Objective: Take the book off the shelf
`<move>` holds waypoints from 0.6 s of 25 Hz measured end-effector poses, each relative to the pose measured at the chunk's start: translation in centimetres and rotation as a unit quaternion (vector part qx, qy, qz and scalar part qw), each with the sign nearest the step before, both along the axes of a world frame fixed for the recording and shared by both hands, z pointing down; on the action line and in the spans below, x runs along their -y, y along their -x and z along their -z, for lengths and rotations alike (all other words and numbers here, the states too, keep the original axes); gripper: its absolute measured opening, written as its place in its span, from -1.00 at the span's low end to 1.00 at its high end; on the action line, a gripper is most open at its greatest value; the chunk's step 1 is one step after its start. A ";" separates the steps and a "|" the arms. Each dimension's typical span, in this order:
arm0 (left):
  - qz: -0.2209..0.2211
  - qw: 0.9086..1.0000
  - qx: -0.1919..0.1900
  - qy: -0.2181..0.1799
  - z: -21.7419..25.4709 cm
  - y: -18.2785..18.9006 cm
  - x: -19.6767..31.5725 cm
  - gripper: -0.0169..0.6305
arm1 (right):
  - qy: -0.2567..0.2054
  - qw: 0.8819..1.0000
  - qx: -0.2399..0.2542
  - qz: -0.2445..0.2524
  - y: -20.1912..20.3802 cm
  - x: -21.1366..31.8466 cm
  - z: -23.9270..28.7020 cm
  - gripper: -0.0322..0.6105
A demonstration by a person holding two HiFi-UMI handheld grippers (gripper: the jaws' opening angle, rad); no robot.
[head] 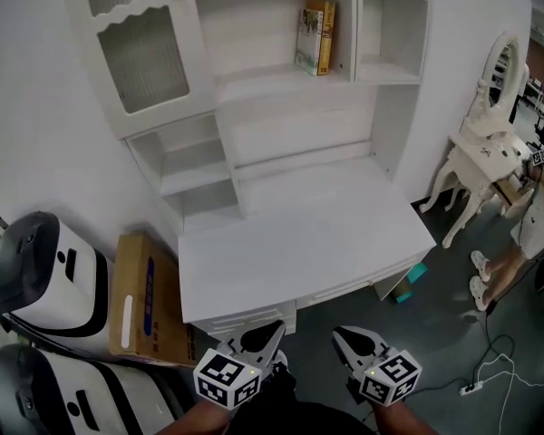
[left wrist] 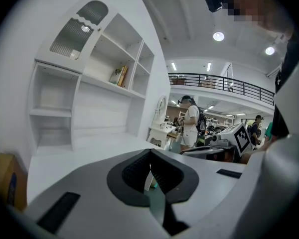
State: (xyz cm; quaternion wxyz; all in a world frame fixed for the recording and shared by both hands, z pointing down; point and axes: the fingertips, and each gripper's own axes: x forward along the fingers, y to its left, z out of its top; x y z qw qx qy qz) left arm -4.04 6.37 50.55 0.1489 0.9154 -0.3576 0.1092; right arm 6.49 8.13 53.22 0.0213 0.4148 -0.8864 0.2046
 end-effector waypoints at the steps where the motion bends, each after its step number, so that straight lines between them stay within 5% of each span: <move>1: 0.000 1.000 -0.001 0.000 0.0 0.2 1.2 -0.91 | -0.001 1.000 -0.002 0.000 0.2 1.2 0.1 -0.80; 15: -0.012 1.000 -0.004 -0.021 2.1 3.9 15.9 -0.91 | -0.038 0.999 -0.023 -0.006 4.2 16.9 3.3 -0.80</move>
